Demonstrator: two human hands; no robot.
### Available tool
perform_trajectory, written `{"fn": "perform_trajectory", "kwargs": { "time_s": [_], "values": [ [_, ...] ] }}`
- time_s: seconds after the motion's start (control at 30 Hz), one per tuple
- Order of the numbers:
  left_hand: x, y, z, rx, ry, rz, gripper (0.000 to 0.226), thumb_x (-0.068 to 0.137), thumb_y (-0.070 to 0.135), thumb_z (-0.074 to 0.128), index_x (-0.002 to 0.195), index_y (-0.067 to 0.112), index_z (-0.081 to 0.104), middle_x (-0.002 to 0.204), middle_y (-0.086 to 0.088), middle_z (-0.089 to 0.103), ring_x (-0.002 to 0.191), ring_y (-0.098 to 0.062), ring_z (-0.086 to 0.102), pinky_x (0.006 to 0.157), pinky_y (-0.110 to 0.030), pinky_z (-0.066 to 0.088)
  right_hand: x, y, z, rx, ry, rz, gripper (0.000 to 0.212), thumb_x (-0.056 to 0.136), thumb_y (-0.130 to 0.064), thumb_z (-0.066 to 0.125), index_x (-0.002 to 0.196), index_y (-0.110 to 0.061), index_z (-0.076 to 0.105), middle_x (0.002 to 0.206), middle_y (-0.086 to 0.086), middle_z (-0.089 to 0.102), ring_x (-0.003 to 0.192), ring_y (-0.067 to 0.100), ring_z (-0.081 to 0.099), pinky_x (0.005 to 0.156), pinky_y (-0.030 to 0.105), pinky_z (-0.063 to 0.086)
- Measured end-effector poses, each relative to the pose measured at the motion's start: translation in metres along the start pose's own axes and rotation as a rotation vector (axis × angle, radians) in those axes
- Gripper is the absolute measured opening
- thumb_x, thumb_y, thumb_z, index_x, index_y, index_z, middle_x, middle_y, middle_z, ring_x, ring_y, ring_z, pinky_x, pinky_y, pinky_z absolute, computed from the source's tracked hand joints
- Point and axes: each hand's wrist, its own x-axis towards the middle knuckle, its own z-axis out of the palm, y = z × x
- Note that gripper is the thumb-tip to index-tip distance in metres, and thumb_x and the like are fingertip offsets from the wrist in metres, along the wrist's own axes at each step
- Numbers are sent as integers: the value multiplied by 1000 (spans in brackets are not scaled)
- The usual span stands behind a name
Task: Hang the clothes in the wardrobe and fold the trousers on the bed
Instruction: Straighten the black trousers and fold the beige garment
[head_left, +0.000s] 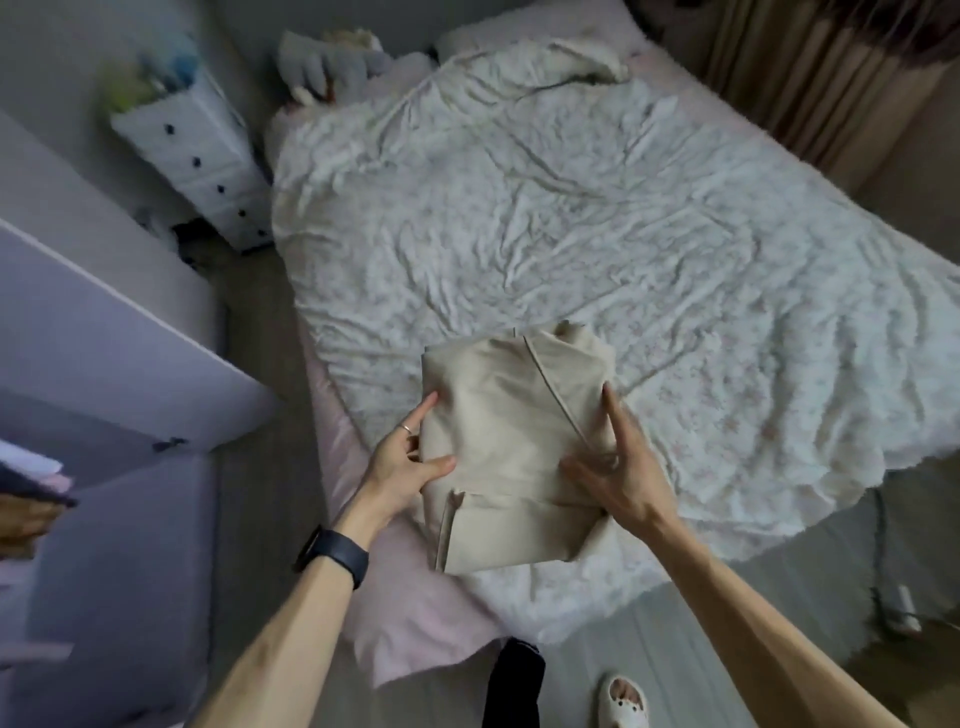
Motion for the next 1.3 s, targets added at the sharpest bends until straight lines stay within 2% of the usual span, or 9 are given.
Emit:
{"fn": "perform_trajectory", "kwargs": {
  "time_s": [0.1,0.27,0.4,0.5,0.63,0.83,0.97,1.1,1.3],
  "values": [
    [-65,29,-19,-60,144,79,92,80,-14,74,141,46,42,136,2,63,121,-19,62,101,-34,51,-4,-54,-14,-86,-72,-147,107,77,-47,81,150,-63,5,147,-5,49,113,23,60,91,38,49],
    [-177,64,-66,-101,387,170,92,78,-10,78,138,50,41,145,4,54,130,-13,54,110,-33,44,-17,-155,3,-97,-208,-368,107,77,-38,84,157,-48,14,137,4,53,116,30,56,101,41,46],
    [-278,76,-118,-104,658,239,91,75,-4,83,134,55,46,141,5,57,121,-14,61,99,-30,52,-45,-243,47,-25,-314,-586,106,74,-34,87,156,-47,20,120,-2,52,110,17,54,92,18,37],
    [-328,77,-151,-98,785,271,90,74,-1,85,134,56,50,139,4,59,122,-20,61,99,-45,54,-61,-286,77,128,-435,-664,103,73,-19,88,151,-53,30,124,-6,57,78,-6,57,79,-2,37],
    [-376,70,-193,-28,947,322,87,72,6,88,132,58,54,136,20,60,120,-4,61,98,-31,54,-71,-336,111,226,-666,-705,101,75,-9,86,145,-61,35,111,-27,62,77,-3,63,81,22,56],
    [-403,75,-268,28,1175,403,89,70,10,89,133,59,50,119,34,63,102,8,64,81,-19,57,-84,-432,170,321,-733,-844,99,77,-4,84,144,-60,38,129,-42,51,110,-13,56,87,14,53],
    [-397,98,-308,76,1208,480,88,75,8,85,135,61,46,138,23,56,112,5,61,99,-35,54,-79,-476,193,335,-646,-888,100,77,-8,84,141,-68,34,135,-39,48,118,0,57,97,28,54],
    [-392,123,-350,123,1240,535,87,77,4,82,137,56,46,135,35,53,120,11,53,110,-30,44,-68,-520,217,337,-571,-939,101,77,-12,85,142,-67,32,137,-30,51,117,13,60,100,48,54],
    [-380,145,-410,215,1284,562,87,79,5,81,140,54,43,142,27,50,131,0,48,115,-35,39,-51,-571,249,355,-502,-989,98,80,-12,82,144,-66,31,145,-16,50,114,17,60,99,39,53]
  ]
}}
